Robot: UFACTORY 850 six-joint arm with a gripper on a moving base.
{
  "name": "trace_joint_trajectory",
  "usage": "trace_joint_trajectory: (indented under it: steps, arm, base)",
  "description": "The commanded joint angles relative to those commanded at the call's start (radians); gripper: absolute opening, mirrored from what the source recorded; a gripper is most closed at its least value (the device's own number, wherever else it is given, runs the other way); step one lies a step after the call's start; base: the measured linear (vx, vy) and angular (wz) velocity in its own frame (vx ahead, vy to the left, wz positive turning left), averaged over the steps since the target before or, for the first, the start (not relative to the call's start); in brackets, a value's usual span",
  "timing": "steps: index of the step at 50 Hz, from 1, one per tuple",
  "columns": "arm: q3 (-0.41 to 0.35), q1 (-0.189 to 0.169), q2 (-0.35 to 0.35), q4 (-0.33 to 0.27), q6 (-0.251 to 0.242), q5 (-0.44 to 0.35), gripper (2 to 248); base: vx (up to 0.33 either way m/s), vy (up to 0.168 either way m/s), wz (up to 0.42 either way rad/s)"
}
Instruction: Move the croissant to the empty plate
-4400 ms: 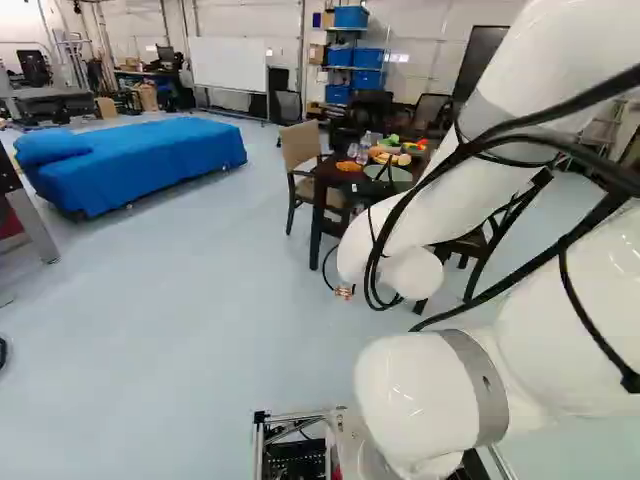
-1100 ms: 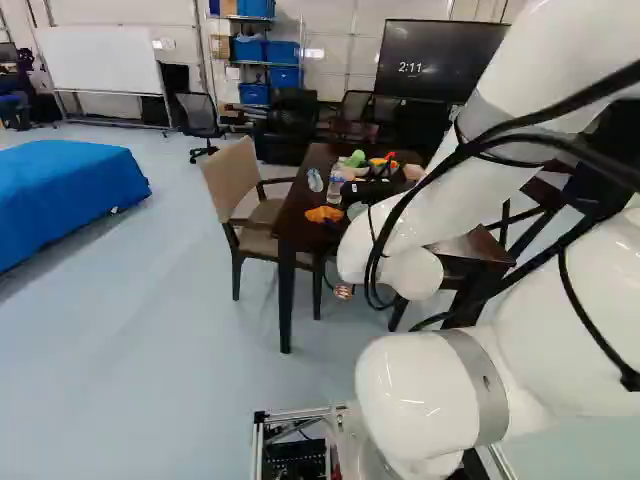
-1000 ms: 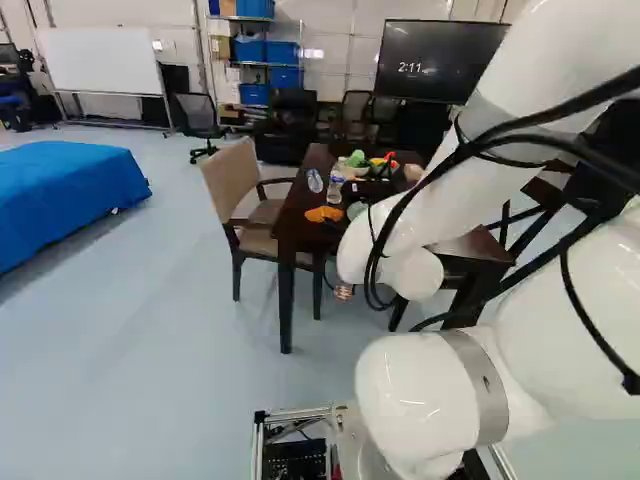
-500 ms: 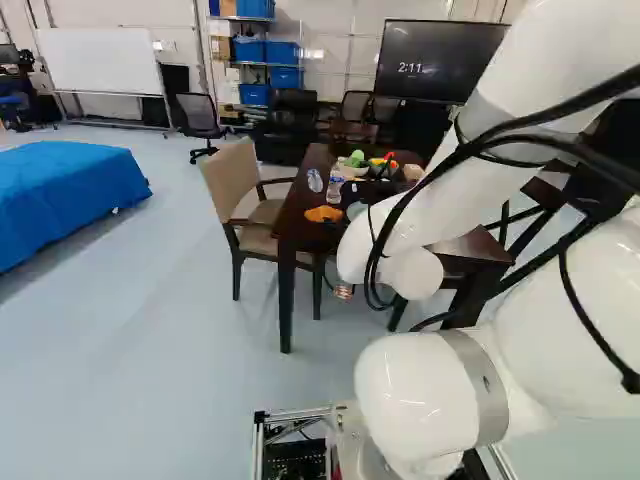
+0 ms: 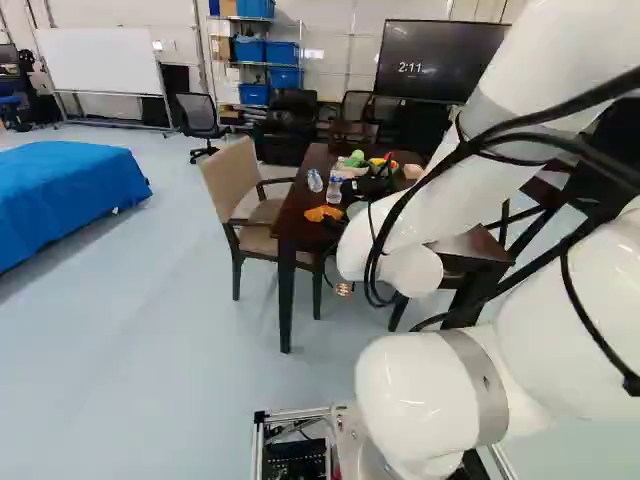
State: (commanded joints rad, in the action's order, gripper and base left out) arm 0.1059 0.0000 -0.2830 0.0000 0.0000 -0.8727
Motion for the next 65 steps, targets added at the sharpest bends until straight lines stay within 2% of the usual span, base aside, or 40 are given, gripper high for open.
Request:
trace_joint_trajectory:
  steps: [17,29,46,65]
  arm:
    - [0.07,0.003,0.031,0.0,0.0,0.002,247]
    - [0.133,0.01,0.069,0.0,0.0,0.035,247]
    - [0.224,0.023,0.123,0.0,0.0,0.122,247]
    - [0.325,0.036,0.18,0.0,0.0,0.261,247]
  base:
    - [0.0,0.0,0.0]
    - [0.0,0.0,0.0]
    - [0.0,0.0,0.0]
    - [0.0,0.0,0.0]
